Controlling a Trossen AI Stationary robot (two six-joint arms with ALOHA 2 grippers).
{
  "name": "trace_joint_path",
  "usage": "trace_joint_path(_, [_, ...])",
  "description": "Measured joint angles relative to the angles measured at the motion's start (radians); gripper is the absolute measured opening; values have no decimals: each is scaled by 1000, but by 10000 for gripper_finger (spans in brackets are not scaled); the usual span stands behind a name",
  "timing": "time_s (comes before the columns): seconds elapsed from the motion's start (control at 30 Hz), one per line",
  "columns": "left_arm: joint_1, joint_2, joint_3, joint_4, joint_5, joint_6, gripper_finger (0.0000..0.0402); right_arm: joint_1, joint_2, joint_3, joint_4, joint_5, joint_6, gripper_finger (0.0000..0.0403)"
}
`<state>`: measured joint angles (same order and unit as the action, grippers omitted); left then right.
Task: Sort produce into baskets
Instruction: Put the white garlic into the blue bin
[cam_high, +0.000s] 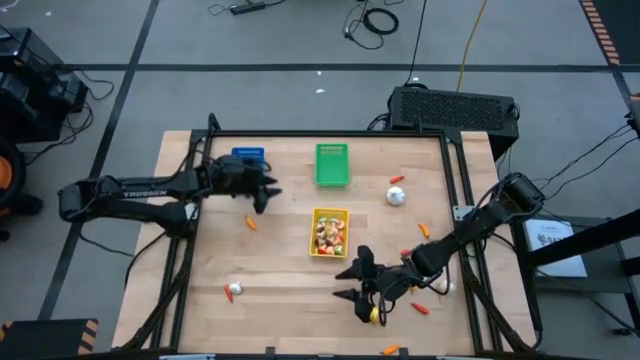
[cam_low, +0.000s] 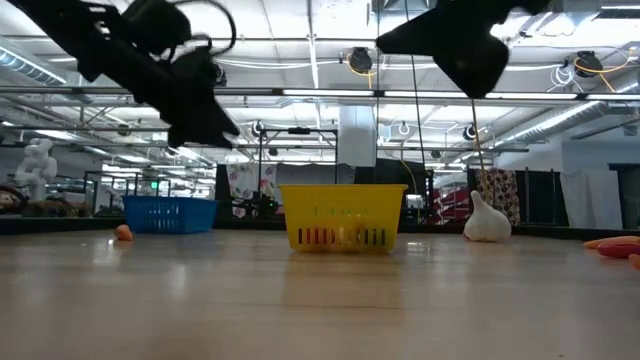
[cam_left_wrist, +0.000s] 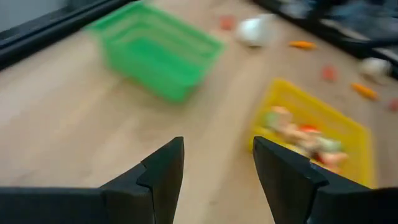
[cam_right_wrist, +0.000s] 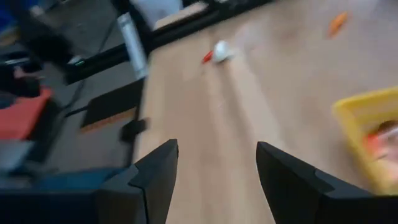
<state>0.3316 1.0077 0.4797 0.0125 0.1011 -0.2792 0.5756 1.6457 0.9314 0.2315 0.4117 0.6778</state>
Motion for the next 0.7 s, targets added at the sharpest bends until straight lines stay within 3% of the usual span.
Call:
trace_joint_path(0.17, [-173, 0, 0, 101, -49, 1, 199, 2, -52, 33, -122, -155, 161, 208])
trace_joint_path(0.4, [-479, 0, 1, 223, -141, 25, 199, 29, -72, 253, -717, -190, 419, 208])
trace_joint_path(0.53, [-673, 0, 2, 178, -141, -1, 199, 55, -62, 341, -867, -175, 471, 208])
trace_joint_path(0.6, [-766, 0, 22, 111, -170, -40, 199, 65, -62, 365, -857, -157, 474, 208])
trace_joint_path(0.7, [-907, 6, 93, -46, -302, -113, 199, 74, -62, 380, -864, -122, 455, 208])
